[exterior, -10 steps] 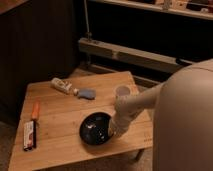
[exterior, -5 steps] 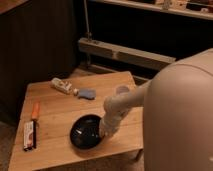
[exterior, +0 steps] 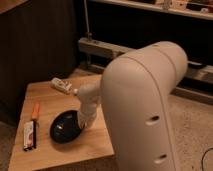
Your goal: Drag the ceramic bowl in a circle
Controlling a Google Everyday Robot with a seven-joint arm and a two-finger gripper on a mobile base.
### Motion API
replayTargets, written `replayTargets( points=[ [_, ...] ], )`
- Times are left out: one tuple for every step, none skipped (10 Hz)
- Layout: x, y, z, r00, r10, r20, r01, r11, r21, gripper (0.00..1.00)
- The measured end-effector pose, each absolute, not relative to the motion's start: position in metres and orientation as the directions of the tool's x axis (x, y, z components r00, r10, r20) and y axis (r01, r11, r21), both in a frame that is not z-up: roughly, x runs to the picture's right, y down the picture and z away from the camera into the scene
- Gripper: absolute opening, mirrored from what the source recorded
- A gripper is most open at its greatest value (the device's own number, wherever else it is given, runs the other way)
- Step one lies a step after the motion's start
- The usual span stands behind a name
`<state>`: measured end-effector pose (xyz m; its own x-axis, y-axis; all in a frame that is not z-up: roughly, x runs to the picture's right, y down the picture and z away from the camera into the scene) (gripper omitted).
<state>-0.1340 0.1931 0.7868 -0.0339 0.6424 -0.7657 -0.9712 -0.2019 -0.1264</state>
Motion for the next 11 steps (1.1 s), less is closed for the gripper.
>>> replayTargets(
  points=[
    [-0.141,0.179,0.796,-0.017,0.650,-0.760,-0.972,-0.188,-0.139,0.00],
    [-0.142,0.162,0.808,-0.017,0.658,-0.753,-0.972,-0.186,-0.141,0.00],
    [-0.135,0.145,0.820,-0.029,0.664,-0.747,-0.972,-0.193,-0.133,0.00],
    [-0.128,0.136,0.828,-0.046,0.667,-0.744,-0.971,-0.205,-0.124,0.00],
    [-0.114,0.129,0.834,-0.075,0.669,-0.740,-0.967,-0.231,-0.111,0.00],
    [-0.103,0.127,0.836,-0.097,0.671,-0.735,-0.962,-0.254,-0.105,0.00],
    [-0.082,0.127,0.838,-0.127,0.671,-0.730,-0.954,-0.285,-0.096,0.00],
    [-0.061,0.128,0.838,-0.158,0.669,-0.726,-0.946,-0.314,-0.083,0.00],
    [-0.040,0.131,0.837,-0.188,0.667,-0.721,-0.937,-0.342,-0.071,0.00],
    [-0.019,0.134,0.834,-0.223,0.664,-0.714,-0.927,-0.371,-0.056,0.00],
    [-0.006,0.138,0.831,-0.245,0.662,-0.709,-0.920,-0.390,-0.046,0.00]
  ],
)
